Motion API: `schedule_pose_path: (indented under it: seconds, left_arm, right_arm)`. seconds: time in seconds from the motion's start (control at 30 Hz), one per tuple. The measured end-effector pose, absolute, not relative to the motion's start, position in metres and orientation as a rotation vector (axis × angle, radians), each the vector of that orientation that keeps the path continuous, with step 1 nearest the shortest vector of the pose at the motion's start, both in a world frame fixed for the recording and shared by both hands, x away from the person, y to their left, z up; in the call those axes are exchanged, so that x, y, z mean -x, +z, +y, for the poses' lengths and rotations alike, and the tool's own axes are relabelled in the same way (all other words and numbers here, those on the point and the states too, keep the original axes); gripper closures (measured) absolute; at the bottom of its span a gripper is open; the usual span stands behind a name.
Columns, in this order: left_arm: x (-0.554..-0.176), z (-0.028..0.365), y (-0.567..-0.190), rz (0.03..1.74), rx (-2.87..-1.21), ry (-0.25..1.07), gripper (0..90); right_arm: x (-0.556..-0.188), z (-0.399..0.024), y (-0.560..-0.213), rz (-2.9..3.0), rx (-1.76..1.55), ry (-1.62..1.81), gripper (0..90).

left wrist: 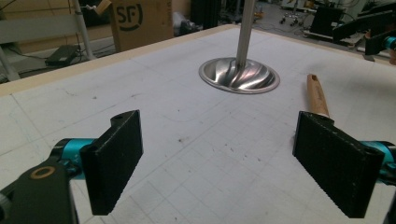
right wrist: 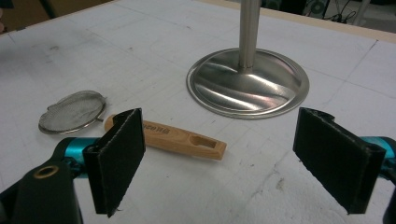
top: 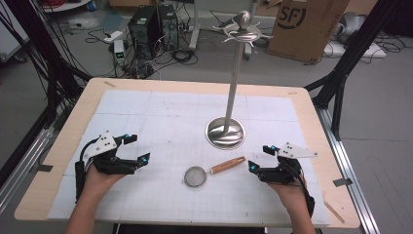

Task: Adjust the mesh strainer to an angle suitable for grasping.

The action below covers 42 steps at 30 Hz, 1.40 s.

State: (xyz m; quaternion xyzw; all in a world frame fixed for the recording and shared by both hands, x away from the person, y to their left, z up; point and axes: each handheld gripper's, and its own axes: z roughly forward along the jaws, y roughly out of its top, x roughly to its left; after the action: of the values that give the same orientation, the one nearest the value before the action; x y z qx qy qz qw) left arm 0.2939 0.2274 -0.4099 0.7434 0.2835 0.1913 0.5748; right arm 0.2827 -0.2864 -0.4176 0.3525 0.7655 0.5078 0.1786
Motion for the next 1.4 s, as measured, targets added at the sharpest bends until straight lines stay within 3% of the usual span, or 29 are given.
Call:
schedule_pose_path:
  seconds: [0.87, 1.4]
  left_arm:
    - [-0.293, 0.224, -0.411, 0.639, -1.751, 0.441, 16.7]
    - [-0.295, 0.225, -0.413, 0.672, -1.764, 0.437, 16.9]
  right_arm:
    - [-0.280, -0.278, -0.420, 2.188, -0.920, 1.465, 15.6]
    - [-0.300, -0.238, -0.421, 2.346, -0.833, 1.351, 16.2]
